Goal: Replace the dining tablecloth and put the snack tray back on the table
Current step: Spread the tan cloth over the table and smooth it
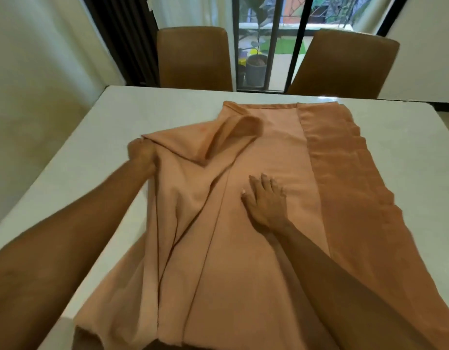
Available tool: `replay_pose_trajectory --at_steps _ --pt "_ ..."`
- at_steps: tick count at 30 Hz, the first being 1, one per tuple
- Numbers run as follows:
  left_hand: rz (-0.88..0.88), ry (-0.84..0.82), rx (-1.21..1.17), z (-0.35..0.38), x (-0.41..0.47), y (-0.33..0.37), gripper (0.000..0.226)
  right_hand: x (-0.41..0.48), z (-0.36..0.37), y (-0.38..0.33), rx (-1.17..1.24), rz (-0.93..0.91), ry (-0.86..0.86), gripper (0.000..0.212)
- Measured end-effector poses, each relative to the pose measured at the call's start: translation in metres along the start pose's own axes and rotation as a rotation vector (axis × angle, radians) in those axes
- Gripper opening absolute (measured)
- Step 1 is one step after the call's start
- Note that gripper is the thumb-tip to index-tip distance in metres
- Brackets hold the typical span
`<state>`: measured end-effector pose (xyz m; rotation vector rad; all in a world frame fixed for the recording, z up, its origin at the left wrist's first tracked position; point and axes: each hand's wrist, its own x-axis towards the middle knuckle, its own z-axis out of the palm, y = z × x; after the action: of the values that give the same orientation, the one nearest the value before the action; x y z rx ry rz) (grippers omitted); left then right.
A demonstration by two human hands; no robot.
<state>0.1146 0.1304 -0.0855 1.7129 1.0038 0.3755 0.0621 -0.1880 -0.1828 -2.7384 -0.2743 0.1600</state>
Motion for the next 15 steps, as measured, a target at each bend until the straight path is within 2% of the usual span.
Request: replay_pose_trajectory --at_steps 3,6,7,8,9,10,12,13,15 --pt "-0.03 0.264 0.051 -0.075 0.047 -0.007 0.037 0.003 0.017 -0.017 -0.062 0.082 0.006 0.069" --pt "-0.103 0.414 0.085 -0.112 0.066 -0.028 0.044 0.006 0.021 -0.036 -0.012 0.109 0.074 0.065" --pt "-0.093 0.472 0.174 -0.116 0.066 -0.035 0.047 0.009 0.022 -0.044 0.01 0.091 0.078 0.061" --pt "-0.031 0.508 0.277 -0.119 0.062 -0.042 0.05 0.012 0.024 -0.055 0.032 0.063 0.073 0.057" --pt "0.106 0.495 0.357 -0.116 0.052 -0.049 0.054 0.015 0.025 -0.064 0.049 0.038 0.069 0.053" --pt "0.263 0.409 0.395 -0.111 0.039 -0.054 0.056 0.016 0.028 -0.072 0.063 0.02 0.063 0.05" --pt "0.466 0.036 0.463 -0.089 0.008 -0.067 0.058 0.015 0.035 -0.078 0.051 0.015 0.05 0.048" --pt "0.492 -0.144 0.572 -0.077 -0.005 -0.078 0.06 0.013 0.04 -0.08 0.016 0.013 0.045 0.049" --pt "0.379 -0.358 0.857 -0.054 -0.025 -0.093 0.07 0.01 0.042 -0.075 -0.053 0.003 0.053 0.053"
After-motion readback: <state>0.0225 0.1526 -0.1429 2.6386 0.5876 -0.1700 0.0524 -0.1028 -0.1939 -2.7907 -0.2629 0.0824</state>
